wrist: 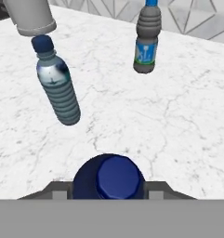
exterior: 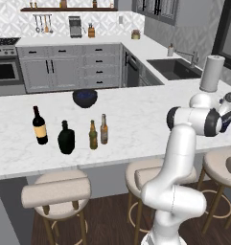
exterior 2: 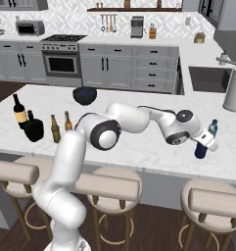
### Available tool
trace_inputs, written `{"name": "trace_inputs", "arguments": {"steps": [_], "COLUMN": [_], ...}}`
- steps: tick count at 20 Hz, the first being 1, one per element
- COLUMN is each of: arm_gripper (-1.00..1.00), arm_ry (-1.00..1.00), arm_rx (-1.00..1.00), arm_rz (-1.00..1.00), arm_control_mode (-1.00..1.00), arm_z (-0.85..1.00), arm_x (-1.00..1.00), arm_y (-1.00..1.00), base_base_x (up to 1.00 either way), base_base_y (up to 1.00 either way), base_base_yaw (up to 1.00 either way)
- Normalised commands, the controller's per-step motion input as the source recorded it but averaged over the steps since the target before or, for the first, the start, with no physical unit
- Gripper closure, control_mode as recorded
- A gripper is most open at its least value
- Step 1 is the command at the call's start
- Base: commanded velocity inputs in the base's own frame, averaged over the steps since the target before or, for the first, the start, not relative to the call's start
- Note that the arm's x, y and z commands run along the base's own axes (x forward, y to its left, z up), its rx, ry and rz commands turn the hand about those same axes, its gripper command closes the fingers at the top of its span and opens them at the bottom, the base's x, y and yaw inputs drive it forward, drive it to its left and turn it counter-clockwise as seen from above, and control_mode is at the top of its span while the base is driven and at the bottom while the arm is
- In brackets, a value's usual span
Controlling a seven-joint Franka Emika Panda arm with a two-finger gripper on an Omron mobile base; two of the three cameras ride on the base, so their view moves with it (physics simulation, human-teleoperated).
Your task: Move the plastic bottles in the middle to the plastics group, and the glass bottles in the middle to the glass group.
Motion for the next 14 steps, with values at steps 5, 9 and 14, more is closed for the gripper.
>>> {"name": "trace_inputs", "arguments": {"steps": [5, 9, 14], "arm_gripper": [1.00, 1.00, 1.00], "arm_ry": [0.00, 0.00, 0.00], "arm_rx": [-0.01, -0.03, -0.04], "arm_rz": [-0.02, 0.00, 0.00], "arm_control_mode": [-1.00, -1.00, -1.00], "arm_z": [0.00, 0.00, -0.25], "arm_x": [0.00, 0.00, 0.08], "arm_y": [-0.20, -0.08, 0.00], "base_base_x": [0.00, 0.00, 0.00], "base_base_y": [0.00, 0.00, 0.00], "base_base_yaw": [0.00, 0.00, 0.00]}}
